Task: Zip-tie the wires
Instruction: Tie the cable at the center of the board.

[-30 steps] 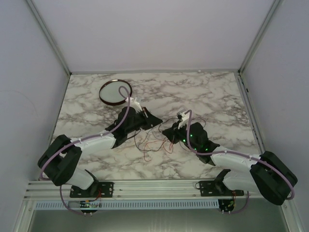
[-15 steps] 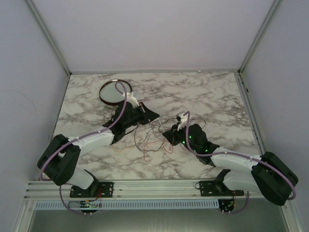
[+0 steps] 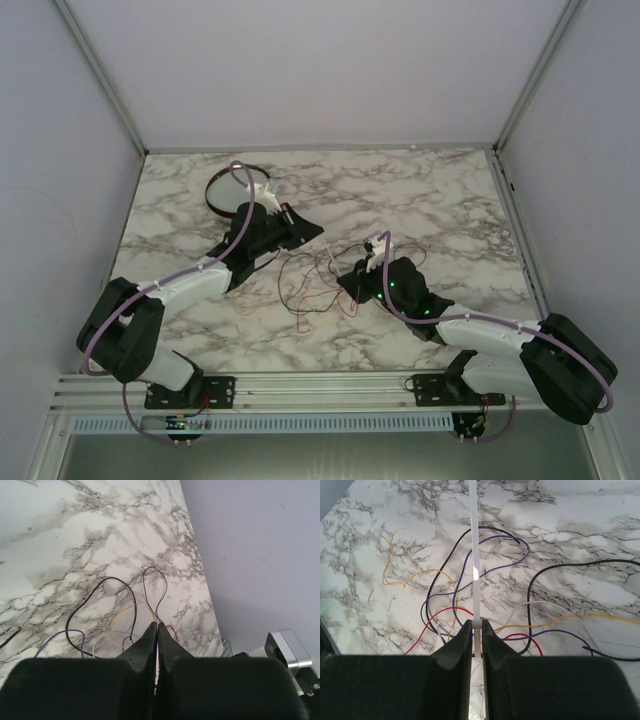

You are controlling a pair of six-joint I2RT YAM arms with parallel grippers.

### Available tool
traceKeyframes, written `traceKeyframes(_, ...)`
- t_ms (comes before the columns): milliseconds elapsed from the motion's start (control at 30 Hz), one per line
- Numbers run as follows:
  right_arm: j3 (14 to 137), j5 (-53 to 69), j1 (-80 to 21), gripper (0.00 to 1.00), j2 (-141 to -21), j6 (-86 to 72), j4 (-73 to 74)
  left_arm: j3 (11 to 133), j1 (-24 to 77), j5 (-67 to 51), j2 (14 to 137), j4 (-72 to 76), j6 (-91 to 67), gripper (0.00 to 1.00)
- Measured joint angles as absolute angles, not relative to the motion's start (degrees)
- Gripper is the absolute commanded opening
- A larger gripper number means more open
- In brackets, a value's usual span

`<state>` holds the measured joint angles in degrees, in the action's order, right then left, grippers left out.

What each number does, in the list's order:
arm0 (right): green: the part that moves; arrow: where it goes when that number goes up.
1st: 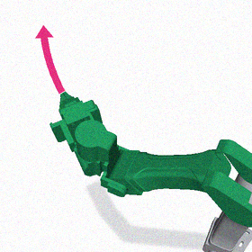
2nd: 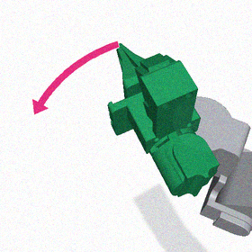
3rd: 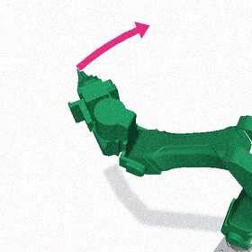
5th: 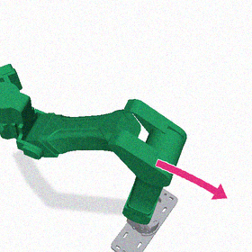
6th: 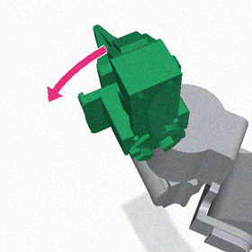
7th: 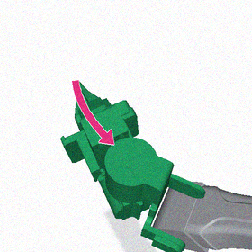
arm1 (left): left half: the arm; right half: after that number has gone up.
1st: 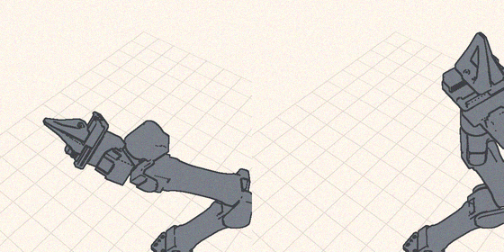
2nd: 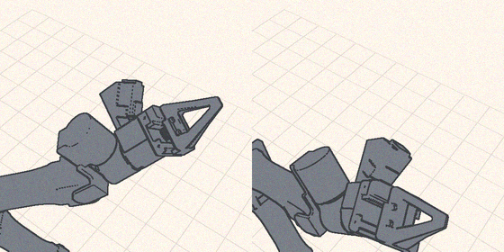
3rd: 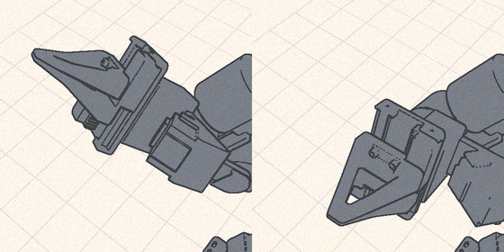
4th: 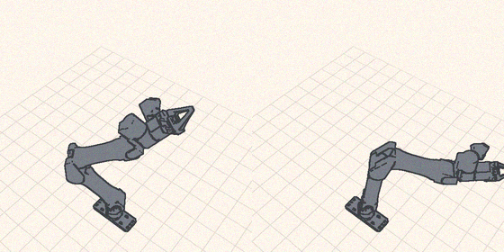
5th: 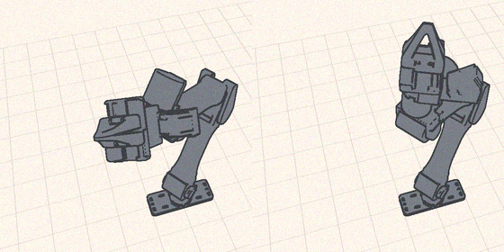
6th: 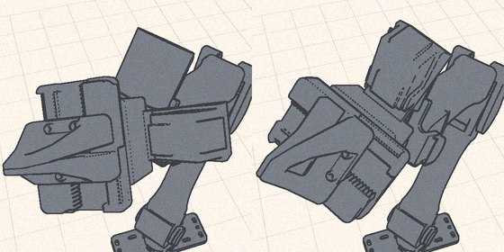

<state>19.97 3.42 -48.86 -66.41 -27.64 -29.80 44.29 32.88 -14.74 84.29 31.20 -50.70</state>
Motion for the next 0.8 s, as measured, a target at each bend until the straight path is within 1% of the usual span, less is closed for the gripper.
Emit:
traceKeyframes(467, 19.97, 3.16, -49.12, 0.06, -66.41, -27.68, -28.86, 47.99, 30.96, -15.55, 84.33, 27.90, -47.77, 0.01)
traceKeyframes(533, 19.99, 2.98, -49.12, 0.06, -66.41, -27.68, -28.60, 48.14, 30.96, -16.03, 84.33, 27.97, -47.53, 0.10)
traceKeyframes(600, 20.03, 2.94, -49.17, 0.06, -66.41, -27.68, -27.77, 48.14, 30.89, -16.05, 84.33, 28.14, -47.13, 0.24)
traceKeyframes(667, 20.05, 3.03, -49.30, 0.06, -66.48, -27.73, -26.41, 48.12, 30.52, -16.12, 84.33, 28.91, -46.76, 0.35)
traceKeyframes(700, 20.14, 3.09, -49.34, 0.05, -66.52, -27.75, -25.82, 48.07, 30.35, -16.14, 84.33, 29.28, -46.72, 0.44)
traceKeyframes(767, 20.29, 3.27, -49.41, 0.05, -66.54, -27.81, -25.19, 47.66, 30.28, -16.05, 84.16, 29.87, -46.50, 0.66)
traceKeyframes(800, 20.43, 3.31, -49.43, 0.05, -66.54, -27.83, -24.93, 47.13, 30.20, -16.01, 83.90, 30.13, -46.41, 0.75)
